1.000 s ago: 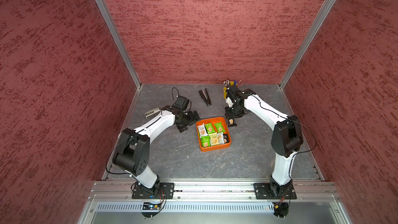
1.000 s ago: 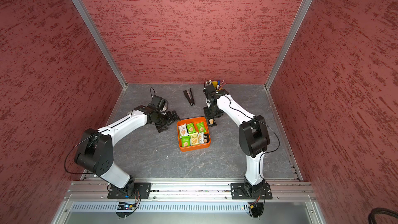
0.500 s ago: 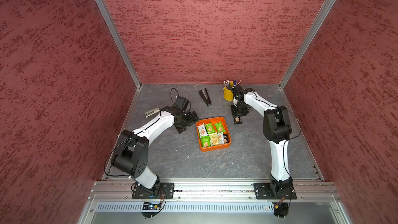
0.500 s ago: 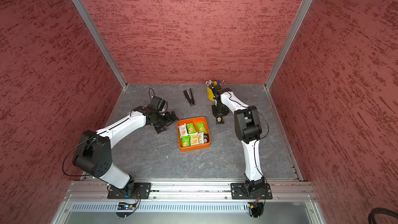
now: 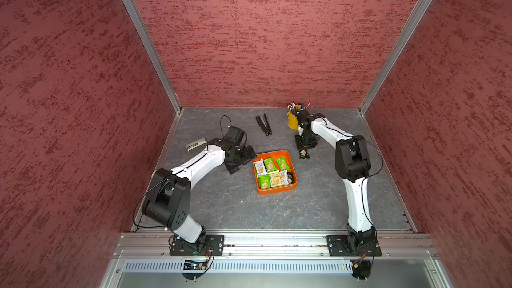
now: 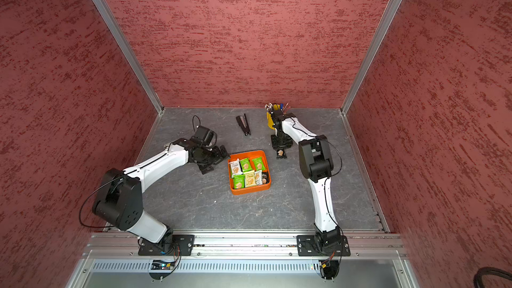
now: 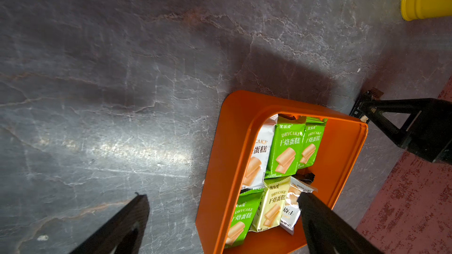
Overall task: Take the cookies out of the storage box
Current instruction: Place the cookie at the center of the board, then pick up the cookie from the storage box.
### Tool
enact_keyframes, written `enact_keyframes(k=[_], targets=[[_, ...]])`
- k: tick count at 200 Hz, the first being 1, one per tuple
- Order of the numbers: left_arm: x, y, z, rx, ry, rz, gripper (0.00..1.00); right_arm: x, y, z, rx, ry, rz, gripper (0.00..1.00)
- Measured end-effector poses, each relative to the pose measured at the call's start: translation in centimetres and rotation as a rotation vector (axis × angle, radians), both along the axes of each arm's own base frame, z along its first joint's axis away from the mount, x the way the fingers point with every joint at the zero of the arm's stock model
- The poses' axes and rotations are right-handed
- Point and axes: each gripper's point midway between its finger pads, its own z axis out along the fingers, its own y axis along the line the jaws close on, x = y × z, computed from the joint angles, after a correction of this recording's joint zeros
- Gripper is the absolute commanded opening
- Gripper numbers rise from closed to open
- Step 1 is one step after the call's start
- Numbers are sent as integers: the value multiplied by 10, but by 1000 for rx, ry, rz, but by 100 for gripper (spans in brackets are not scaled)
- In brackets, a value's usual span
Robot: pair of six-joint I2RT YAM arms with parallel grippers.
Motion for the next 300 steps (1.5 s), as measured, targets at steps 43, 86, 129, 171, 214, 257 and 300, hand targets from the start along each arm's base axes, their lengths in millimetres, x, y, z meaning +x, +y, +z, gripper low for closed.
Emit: enact_keyframes(k=[43, 86, 129, 171, 214, 257, 300], targets=[[-1, -10, 5, 6, -15, -26, 100, 0, 0, 8, 5, -13, -1, 64], [4, -14, 7, 5, -20, -17, 100, -17, 7, 55, 93, -69, -18, 63], [14, -17, 9, 0, -40, 3, 100, -44, 29, 97, 218, -107, 26, 58], [23, -16, 12, 1, -56, -7, 100, -72, 72, 95, 283, -56, 128, 55], [39, 11, 16, -41, -61, 22, 100, -97, 115, 96, 313, -32, 221, 50], [50, 34, 16, -77, -71, 26, 100, -110, 137, 81, 276, -6, 234, 47], [52, 40, 17, -90, -87, -16, 100, -101, 141, 52, 111, 0, 198, 45]])
